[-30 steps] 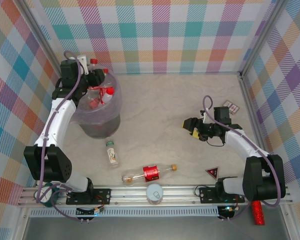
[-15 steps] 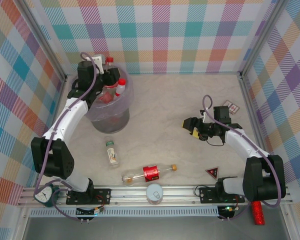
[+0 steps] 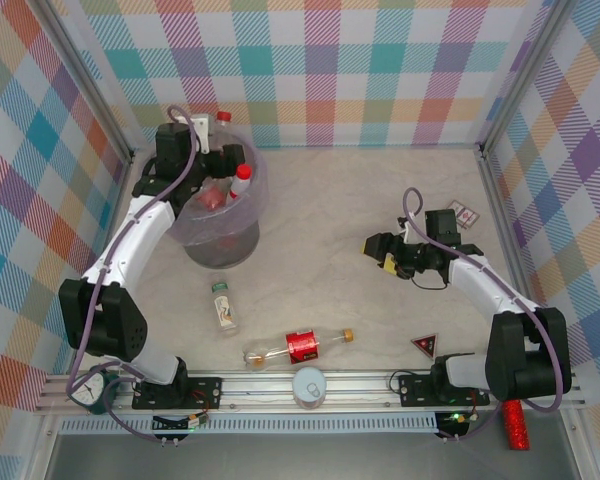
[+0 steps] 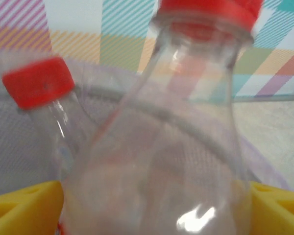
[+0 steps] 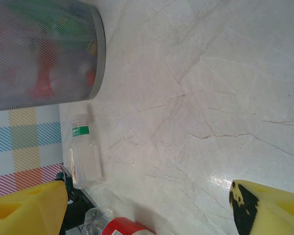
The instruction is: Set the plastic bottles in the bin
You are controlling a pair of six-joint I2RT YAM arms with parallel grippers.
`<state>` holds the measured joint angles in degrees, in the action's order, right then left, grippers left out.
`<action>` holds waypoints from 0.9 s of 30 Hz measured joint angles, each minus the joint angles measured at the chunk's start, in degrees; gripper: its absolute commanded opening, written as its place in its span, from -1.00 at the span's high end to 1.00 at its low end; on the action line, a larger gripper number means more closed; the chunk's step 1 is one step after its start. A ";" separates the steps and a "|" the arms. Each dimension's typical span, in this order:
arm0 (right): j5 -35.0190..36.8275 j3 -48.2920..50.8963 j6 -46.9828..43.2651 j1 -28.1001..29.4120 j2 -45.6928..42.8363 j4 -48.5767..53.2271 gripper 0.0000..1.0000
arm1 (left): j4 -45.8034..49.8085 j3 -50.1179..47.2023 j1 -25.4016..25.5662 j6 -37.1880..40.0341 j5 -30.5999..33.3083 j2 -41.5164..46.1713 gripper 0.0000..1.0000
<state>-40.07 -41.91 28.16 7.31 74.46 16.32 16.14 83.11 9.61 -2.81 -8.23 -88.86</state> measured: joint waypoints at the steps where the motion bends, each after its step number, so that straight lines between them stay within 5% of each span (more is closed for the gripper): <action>1: 0.02 0.00 0.00 0.09 0.00 0.00 -0.72 | 2.19 1.11 -0.04 0.63 0.17 -0.07 -0.92; 10: 0.20 -0.44 -0.13 0.61 0.00 0.09 -0.71 | 11.08 12.61 -0.04 3.96 0.13 0.28 -0.99; 19: 1.29 -1.79 -1.20 0.66 0.00 2.95 -0.70 | 18.18 16.15 0.70 7.13 1.09 4.50 -0.85; 27: 2.16 -3.08 -2.99 2.36 -5.16 16.94 -0.68 | 29.20 18.32 14.75 11.41 7.82 6.78 -0.78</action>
<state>-37.91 -44.99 25.17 9.67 69.30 33.26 45.34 101.43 24.36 8.60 -0.40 -82.08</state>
